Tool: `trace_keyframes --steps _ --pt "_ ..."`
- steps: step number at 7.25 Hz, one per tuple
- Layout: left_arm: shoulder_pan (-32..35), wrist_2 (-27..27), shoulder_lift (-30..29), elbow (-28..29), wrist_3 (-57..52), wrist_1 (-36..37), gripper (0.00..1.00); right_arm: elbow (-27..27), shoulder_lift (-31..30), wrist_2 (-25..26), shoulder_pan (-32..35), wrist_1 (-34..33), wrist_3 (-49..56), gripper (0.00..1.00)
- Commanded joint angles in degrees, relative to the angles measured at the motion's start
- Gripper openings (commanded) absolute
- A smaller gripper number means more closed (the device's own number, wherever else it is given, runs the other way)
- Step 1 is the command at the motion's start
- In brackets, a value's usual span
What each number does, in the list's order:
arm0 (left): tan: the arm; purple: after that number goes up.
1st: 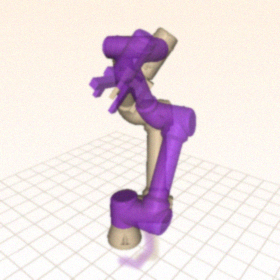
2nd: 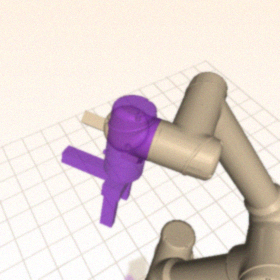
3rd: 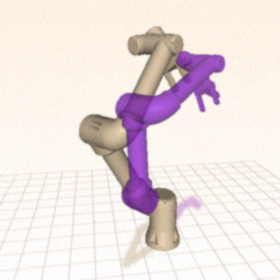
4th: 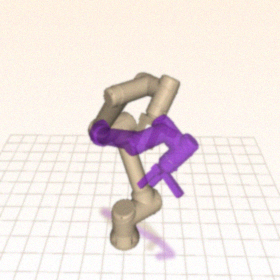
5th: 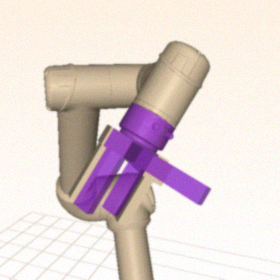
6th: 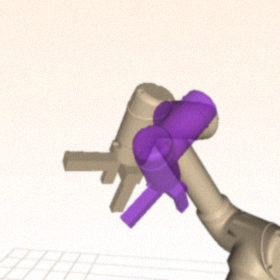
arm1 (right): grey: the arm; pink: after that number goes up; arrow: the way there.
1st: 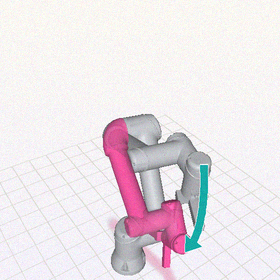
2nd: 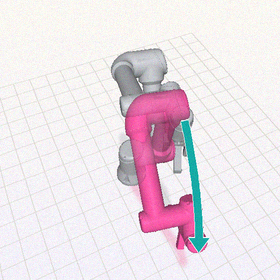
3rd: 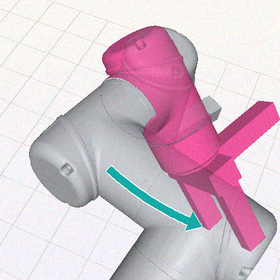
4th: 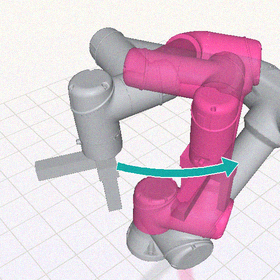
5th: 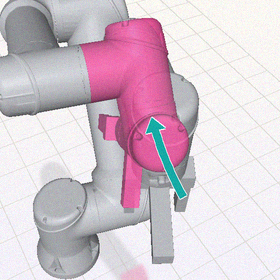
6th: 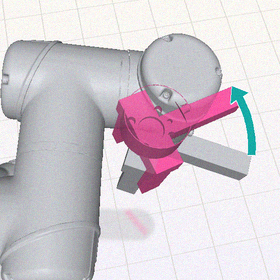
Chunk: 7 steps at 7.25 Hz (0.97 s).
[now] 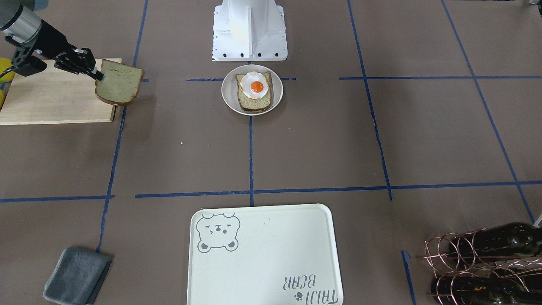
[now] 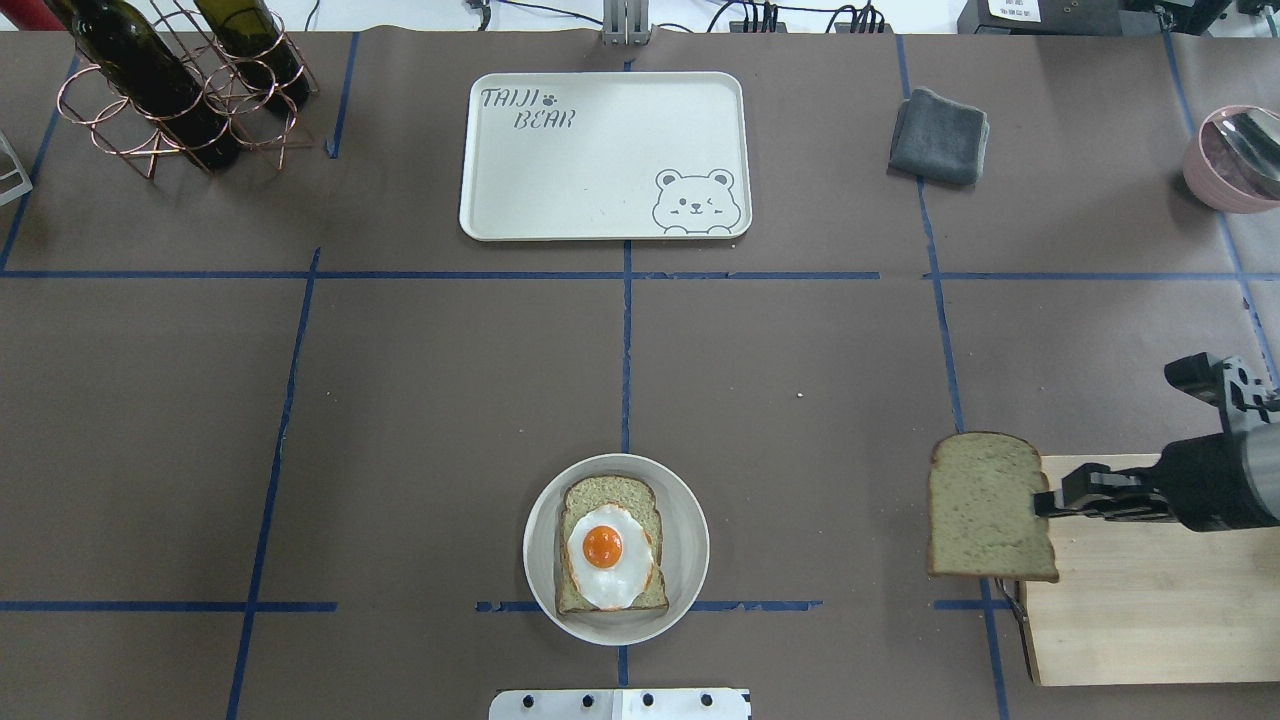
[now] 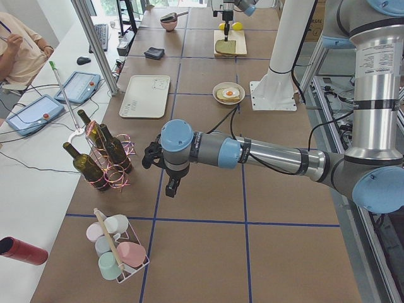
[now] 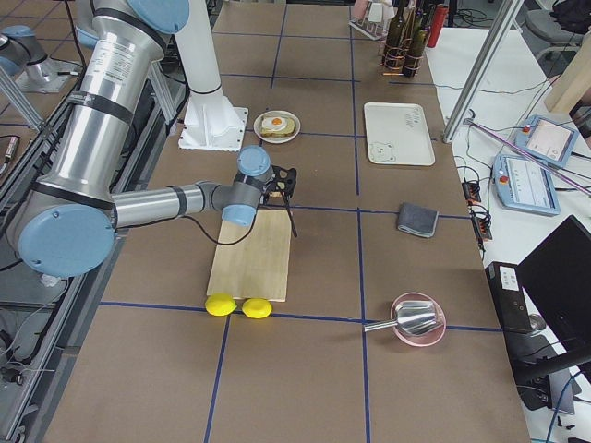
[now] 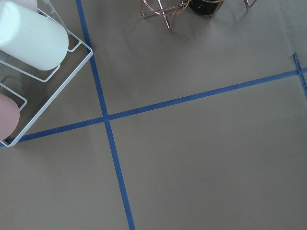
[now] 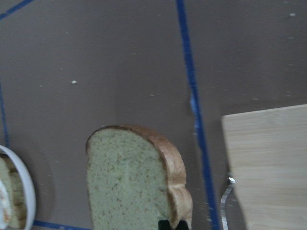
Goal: Make sandwich and place on tray
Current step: 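Carry the bread slice over the bowl and lay it on the egg toast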
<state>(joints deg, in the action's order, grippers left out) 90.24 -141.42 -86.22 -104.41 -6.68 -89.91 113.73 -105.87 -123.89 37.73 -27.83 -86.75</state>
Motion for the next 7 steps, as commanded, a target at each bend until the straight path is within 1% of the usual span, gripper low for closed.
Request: trace_keyframes --steps 1,2,3,4,5,6,7 --pt "-0.07 0.00 0.00 0.08 -0.09 0.00 1.00 -3.58 14.83 0.23 -3.60 -0.91 -6.65 0.00" --pt "-0.07 0.00 0.00 0.00 -0.09 0.00 1.00 -6.39 21.52 0.92 -7.28 -1.00 -11.20 0.00" --pt "-0.07 0.00 0.00 0.00 -0.09 0.00 1.00 -9.55 27.76 3.80 -10.71 -2.74 -12.38 0.00" --pt "0.02 0.00 -0.08 0.00 -0.09 0.00 1.00 -11.67 32.35 6.62 -13.62 -5.28 -12.39 0.00" --pt "-0.07 0.00 -0.09 0.00 -0.09 0.00 1.00 -13.78 35.53 9.17 -15.56 -6.61 -12.39 0.00" --pt "-0.07 -0.09 -0.09 0.00 -0.09 0.00 1.00 -15.63 36.52 11.45 -16.88 -6.63 -12.30 0.00" --pt "-0.07 -0.09 -0.09 0.00 -0.09 0.00 1.00 -15.65 36.09 11.13 -17.16 -6.63 -12.13 0.00"
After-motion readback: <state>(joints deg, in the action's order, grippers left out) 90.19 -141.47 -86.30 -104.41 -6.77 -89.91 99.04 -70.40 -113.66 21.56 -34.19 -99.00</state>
